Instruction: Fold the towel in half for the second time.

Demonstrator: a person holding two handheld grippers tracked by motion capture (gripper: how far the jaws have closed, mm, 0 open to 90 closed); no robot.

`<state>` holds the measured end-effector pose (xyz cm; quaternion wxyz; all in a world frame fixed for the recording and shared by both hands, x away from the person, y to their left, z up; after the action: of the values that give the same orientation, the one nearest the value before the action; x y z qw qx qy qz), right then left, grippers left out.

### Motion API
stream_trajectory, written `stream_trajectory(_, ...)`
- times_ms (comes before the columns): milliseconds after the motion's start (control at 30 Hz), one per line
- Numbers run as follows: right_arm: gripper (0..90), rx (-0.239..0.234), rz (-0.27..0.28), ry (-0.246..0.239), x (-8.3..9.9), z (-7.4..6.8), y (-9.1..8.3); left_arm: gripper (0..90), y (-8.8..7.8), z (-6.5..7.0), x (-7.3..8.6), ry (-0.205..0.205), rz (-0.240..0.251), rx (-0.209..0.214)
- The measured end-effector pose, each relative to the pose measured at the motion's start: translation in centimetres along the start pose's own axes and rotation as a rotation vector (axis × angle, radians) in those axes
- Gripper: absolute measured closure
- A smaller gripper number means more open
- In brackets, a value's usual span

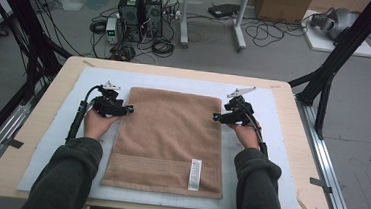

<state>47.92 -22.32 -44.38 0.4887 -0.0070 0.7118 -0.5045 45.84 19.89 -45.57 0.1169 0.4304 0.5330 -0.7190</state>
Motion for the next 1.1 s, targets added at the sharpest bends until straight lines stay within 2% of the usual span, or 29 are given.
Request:
stream_trajectory(100, 33.4, 0.003, -0.021, 0.022, 0.5, 0.4, 0.9, 54.0, 0.8, 0.1, 0.3, -0.02, -0.025, 0.008)
stream_trajectory(133, 37.0, -0.012, -0.023, 0.031, 0.7, 0.4, 1.1, 55.3, 0.8, 0.1, 0.3, -0.041, -0.022, 0.009)
stream_trajectory(167, 40.1, -0.053, -0.034, 0.041, 1.0, 0.3, 1.7, 57.4, 0.8, 0.1, 0.3, -0.04, -0.023, 0.01)
stream_trajectory(233, 46.1, -0.059, 0.001, 0.048, 1.2, 0.2, 1.7, 64.3, 0.7, -0.1, 0.3, -0.053, -0.02, 0.042)
stream_trajectory(300, 54.4, -0.072, 0.006, 0.065, 1.3, 0.2, 1.6, 70.1, 0.6, -0.3, 0.4, -0.064, -0.022, 0.065)
stream_trajectory(367, 67.2, -0.099, 0.009, 0.052, 1.3, -0.1, 1.6, 78.0, 0.7, -0.2, 0.4, -0.065, -0.021, 0.09)
stream_trajectory(433, 75.6, -0.137, 0.019, 0.062, 1.4, -0.3, 1.7, 80.3, 0.8, -0.1, 0.4, -0.074, -0.016, 0.095)
stream_trajectory(500, 79.9, -0.159, 0.022, 0.077, 1.4, -0.3, 1.7, 81.4, 0.7, -0.2, 0.4, -0.074, -0.021, 0.101)
stream_trajectory(567, 81.3, -0.152, 0.01, 0.066, 1.2, -0.5, 1.6, 82.4, 0.6, -0.2, 0.4, -0.068, -0.015, 0.093)
stream_trajectory(633, 82.3, -0.131, 0.008, 0.029, 0.9, -0.7, 1.4, 83.0, 0.5, 0.0, 0.3, -0.045, -0.01, 0.081)
stream_trajectory(700, 82.4, -0.123, 0.011, 0.02, 0.7, -0.8, 1.1, 83.3, 0.1, 0.0, 0.0, -0.053, 0.018, 0.079)
stream_trajectory(767, 82.5, -0.123, 0.03, 0.022, 0.4, -0.8, 0.5, 83.4, -0.6, 0.0, -0.4, -0.043, 0.047, 0.09)
stream_trajectory(933, 82.5, -0.136, 0.089, 0.002, -0.6, -1.2, -1.8, 83.4, -2.6, 0.1, -1.1, -0.018, 0.106, 0.103)
stream_trajectory(1100, 82.5, -0.168, 0.132, -0.026, -1.1, -2.2, -5.1, 83.4, -5.7, 1.1, -1.5, 0.039, 0.184, 0.129)
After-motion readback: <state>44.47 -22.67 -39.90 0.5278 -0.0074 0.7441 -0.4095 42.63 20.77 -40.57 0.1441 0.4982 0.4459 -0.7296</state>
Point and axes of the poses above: each handheld gripper's, and its own axes: y roughly forward along the jaws, x roughly out of its underside, z roughly to its right, the point moved 3 cm from there along y, roughly forward along the jaws, and after that the axes turned 1 degree about -z, right-handed, at the moved point
